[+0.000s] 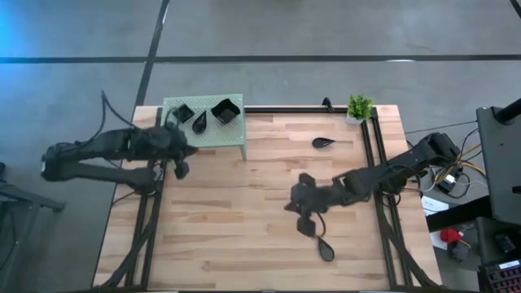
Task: Pick & Place Mini shaped plates
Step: Stack the black drop-shaped plate on top of the black drop-shaped plate on the shelf
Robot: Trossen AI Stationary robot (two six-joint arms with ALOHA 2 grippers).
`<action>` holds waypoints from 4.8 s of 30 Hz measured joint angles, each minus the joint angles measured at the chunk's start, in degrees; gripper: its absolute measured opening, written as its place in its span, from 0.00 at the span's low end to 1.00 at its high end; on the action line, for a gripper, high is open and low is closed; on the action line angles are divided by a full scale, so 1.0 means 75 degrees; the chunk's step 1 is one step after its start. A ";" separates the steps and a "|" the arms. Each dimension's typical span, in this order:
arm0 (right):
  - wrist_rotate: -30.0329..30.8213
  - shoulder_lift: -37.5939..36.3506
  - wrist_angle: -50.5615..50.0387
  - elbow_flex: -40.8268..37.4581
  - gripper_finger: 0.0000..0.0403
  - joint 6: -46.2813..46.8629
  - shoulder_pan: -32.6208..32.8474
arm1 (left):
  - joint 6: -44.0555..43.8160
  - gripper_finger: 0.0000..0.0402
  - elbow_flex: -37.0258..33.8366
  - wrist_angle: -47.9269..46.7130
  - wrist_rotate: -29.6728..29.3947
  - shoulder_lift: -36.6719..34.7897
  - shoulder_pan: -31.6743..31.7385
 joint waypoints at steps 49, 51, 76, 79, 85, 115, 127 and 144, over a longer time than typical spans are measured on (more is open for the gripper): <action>-0.0699 0.1184 -0.1727 -0.1292 0.28 0.3831 0.2722 | 0.0147 0.00 -0.0061 0.4041 -0.1834 0.3445 -0.5240; -0.0756 0.1319 -0.1577 -0.1292 0.28 0.3836 0.2722 | 0.0225 0.00 -0.0061 0.4046 -0.1837 0.3445 -0.5240; -0.1137 0.1403 -0.0188 -0.2084 0.22 0.4505 0.2722 | 0.0191 0.00 -0.0067 0.4066 -0.1891 0.3442 -0.5240; -0.1134 0.1402 -0.0183 -0.2156 0.15 0.4530 0.2722 | 0.0188 0.00 -0.0067 0.4066 -0.1889 0.3442 -0.5240; -0.0925 0.1385 -0.0179 -0.2105 0.03 0.4424 0.2722 | 0.0185 0.00 -0.0071 0.4069 -0.1884 0.3442 -0.5239; 0.5621 0.1279 0.2095 -0.0179 0.02 -0.0444 0.0630 | 0.0062 0.21 -0.0078 0.5675 -0.4271 0.3989 -0.5192; 0.5700 0.1268 0.2950 -0.0164 0.02 -0.1301 0.0262 | 0.0668 0.20 -0.0084 0.7555 -0.4471 0.5269 -0.4576; 0.5694 0.1268 0.3043 -0.0164 0.02 -0.1552 0.0266 | 0.0824 0.20 0.0552 0.8257 -0.4455 0.6365 -0.4265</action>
